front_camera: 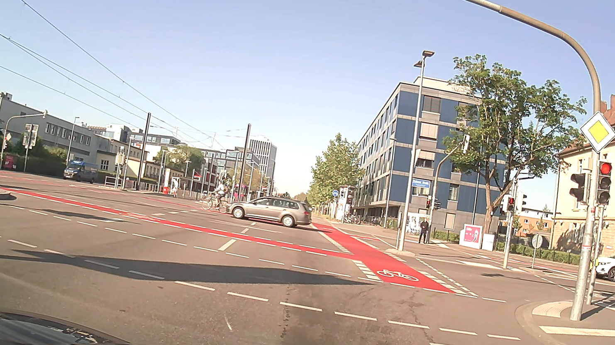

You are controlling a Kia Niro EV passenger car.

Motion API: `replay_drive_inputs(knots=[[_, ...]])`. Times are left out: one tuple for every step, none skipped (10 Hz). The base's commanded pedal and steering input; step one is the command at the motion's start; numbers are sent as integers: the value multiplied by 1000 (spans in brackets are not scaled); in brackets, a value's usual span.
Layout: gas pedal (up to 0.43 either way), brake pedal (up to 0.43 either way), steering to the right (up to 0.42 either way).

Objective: Follow the waypoints while adhering to traffic rules and regulations

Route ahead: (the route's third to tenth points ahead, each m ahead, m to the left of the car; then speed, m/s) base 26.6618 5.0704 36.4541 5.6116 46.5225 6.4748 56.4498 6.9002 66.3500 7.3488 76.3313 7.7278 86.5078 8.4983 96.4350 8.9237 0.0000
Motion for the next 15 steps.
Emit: replay_drive_inputs(knots=[[0, 183, -51], [0, 183, -51], [0, 183, -51], [0, 183, -51], [0, 183, -51], [0, 183, -51], [0, 183, -51], [0, 183, -51], [0, 183, -51], [0, 183, -51], [0, 183, -51], [0, 183, -51], [0, 183, -51], [0, 183, -51], [0, 183, -51]])
